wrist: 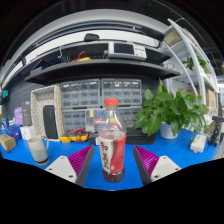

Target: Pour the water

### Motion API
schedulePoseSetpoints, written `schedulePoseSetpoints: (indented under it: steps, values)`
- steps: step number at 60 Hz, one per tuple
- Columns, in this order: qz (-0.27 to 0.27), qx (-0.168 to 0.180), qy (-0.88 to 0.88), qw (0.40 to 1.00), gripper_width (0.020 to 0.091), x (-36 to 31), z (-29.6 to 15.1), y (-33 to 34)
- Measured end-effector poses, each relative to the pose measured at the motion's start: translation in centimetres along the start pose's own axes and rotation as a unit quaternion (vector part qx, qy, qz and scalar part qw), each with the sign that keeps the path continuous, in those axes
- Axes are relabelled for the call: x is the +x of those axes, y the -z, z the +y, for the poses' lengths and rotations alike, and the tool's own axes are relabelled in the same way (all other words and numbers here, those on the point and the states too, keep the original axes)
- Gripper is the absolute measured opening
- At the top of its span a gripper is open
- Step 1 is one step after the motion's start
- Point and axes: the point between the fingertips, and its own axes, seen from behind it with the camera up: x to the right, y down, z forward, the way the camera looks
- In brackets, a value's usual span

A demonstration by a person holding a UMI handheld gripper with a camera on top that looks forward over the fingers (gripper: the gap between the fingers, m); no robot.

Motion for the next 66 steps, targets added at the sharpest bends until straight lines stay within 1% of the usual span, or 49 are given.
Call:
schedulePoseSetpoints:
  steps: [6, 14, 16, 18, 19, 20, 23, 24, 26, 31, 32, 33, 34, 39, 53, 54, 60, 66]
  values:
    - [-0.008, -0.001, 0.001, 1.000, 0.0803, 0.3, 0.2, -2.5]
    - [0.003, 0.000, 0.015, 1.000, 0.0795, 0.6, 0.0, -4.8]
    - [0.002, 0.002, 0.016, 1.000, 0.0767, 0.4, -0.2, -5.3]
    - [0.000, 0.007, 0.016, 1.000, 0.0723, 0.2, -0.6, -5.4]
    - [0.001, 0.011, 0.017, 1.000, 0.0722, 0.0, -0.7, -5.4]
    - [0.000, 0.013, 0.017, 1.000, 0.0667, 0.0, -0.8, -5.5]
    - [-0.002, 0.019, 0.024, 1.000, 0.0589, -0.3, -1.1, -5.5]
    - [0.018, 0.021, 0.027, 0.999, 0.0554, -1.6, -1.2, -5.3]
    - [0.019, 0.019, 0.034, 0.999, 0.0551, -1.6, -1.2, -5.3]
    - [0.016, 0.029, 0.044, 0.998, 0.0496, -1.9, -1.5, -5.1]
    - [0.017, 0.031, 0.047, 0.998, 0.0474, -2.0, -1.4, -5.2]
    - [0.006, 0.031, 0.050, 0.998, 0.0460, -1.4, -1.6, -5.1]
    - [0.023, 0.036, 0.053, 0.998, 0.0434, -2.4, -1.3, -5.2]
    - [0.027, 0.033, 0.059, 0.997, 0.0381, -2.8, -1.2, -5.2]
    - [0.024, 0.013, 0.104, 0.994, 0.0372, -3.6, -1.3, -5.4]
    - [0.008, 0.013, 0.113, 0.994, 0.0372, -2.8, -1.3, -5.4]
    - [0.001, 0.004, 0.187, 0.982, 0.0373, -4.6, -1.7, -5.4]
    - [-0.008, 0.003, 0.276, 0.961, 0.0372, -7.1, -2.2, -6.0]
